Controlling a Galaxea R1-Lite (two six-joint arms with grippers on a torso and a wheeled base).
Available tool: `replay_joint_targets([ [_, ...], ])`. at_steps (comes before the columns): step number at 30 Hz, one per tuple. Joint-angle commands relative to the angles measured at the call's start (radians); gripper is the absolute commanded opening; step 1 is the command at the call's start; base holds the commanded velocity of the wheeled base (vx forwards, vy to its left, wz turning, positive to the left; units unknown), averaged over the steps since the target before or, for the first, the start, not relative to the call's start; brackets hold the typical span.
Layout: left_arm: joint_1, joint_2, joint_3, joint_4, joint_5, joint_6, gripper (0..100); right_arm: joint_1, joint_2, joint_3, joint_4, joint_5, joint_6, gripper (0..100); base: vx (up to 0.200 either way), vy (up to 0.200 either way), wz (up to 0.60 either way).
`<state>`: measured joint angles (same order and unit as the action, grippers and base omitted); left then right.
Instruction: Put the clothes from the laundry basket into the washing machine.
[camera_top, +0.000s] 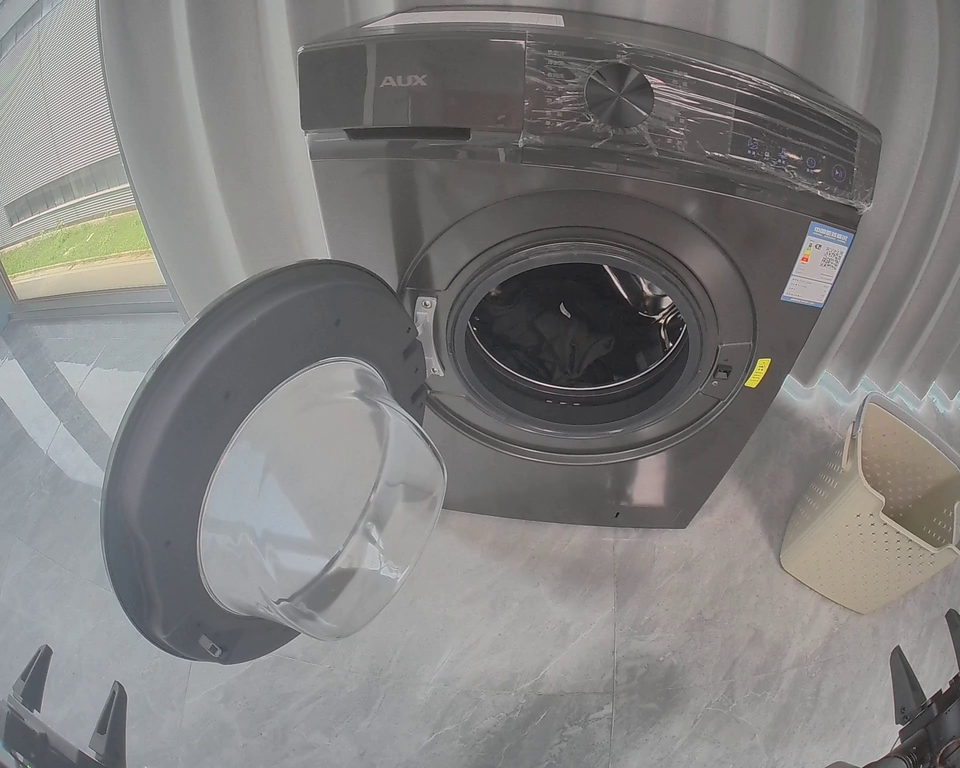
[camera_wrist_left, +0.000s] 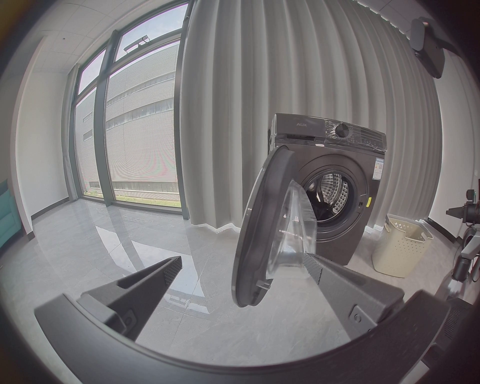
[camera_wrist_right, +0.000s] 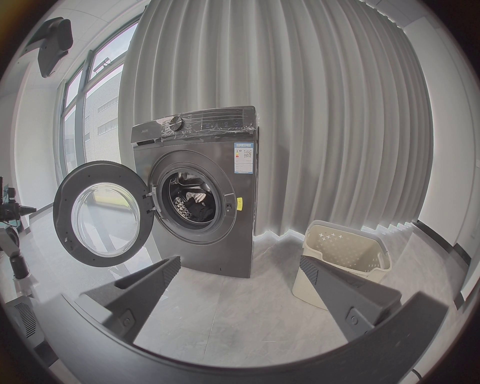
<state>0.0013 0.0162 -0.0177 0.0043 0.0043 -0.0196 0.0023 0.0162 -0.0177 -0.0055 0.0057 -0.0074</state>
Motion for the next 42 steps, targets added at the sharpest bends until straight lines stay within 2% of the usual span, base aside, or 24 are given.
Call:
replay_joint_targets([
  [1,0.002,-0.015,0.016,0.000,0.000,0.000,100,0.001,-0.001,0.018,-0.001,0.000,0.000,100,0.000,0.000,0.00],
  [8,0.000,-0.015,0.016,0.000,0.000,0.000,100,0.001,-0.001,0.018,-0.001,0.000,0.000,100,0.000,0.000,0.00],
  [20,0.000,-0.015,0.016,-0.001,-0.001,0.000,100,0.001,-0.001,0.018,-0.001,0.000,0.000,100,0.000,0.200,0.00],
  [42,0.002,-0.016,0.015,0.000,-0.009,0.017,100,0.002,-0.001,0.018,0.001,0.000,0.000,100,0.000,0.000,0.00],
])
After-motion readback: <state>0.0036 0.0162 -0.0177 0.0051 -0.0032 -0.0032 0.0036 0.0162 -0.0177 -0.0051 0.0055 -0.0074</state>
